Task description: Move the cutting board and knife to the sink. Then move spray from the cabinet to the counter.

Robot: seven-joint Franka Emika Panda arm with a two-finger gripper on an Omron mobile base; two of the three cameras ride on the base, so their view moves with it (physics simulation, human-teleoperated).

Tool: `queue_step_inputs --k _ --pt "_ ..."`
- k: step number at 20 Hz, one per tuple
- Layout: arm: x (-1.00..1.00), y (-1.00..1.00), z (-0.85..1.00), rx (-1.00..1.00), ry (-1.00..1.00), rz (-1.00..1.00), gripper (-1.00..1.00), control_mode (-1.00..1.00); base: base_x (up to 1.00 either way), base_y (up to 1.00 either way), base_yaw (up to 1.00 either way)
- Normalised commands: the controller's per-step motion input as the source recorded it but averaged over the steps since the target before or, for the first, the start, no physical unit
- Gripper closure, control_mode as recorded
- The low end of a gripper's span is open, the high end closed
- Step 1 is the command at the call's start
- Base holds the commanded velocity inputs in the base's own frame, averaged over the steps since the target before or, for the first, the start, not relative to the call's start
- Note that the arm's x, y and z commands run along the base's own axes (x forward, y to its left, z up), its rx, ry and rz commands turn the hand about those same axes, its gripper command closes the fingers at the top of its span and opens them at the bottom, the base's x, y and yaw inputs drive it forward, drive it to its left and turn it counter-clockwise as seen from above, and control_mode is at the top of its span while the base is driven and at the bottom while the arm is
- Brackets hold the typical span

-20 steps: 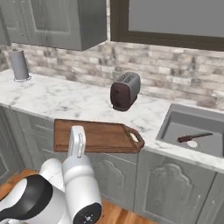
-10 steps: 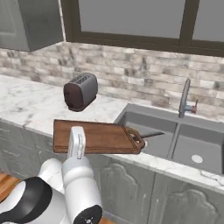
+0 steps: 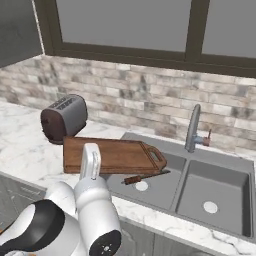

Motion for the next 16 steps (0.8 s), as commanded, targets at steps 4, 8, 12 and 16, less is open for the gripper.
queue_step_inputs --k 4,8,12,16 --pt "0.0 0.0 0.0 0.0 0.0 0.0 1.0 1.0 0.92 0.0 -0.39" --pt "0.0 0.0 0.0 0.0 0.0 0.0 1.0 1.0 0.85 0.0 -0.42" --pt "0.0 0.0 0.0 0.0 0.0 0.0 1.0 1.0 0.74 0.01 -0.2" --pt "0.86 0.0 -0.08 0.0 0.07 0.0 1.0 -1.0 0.0 0.0 0.0"
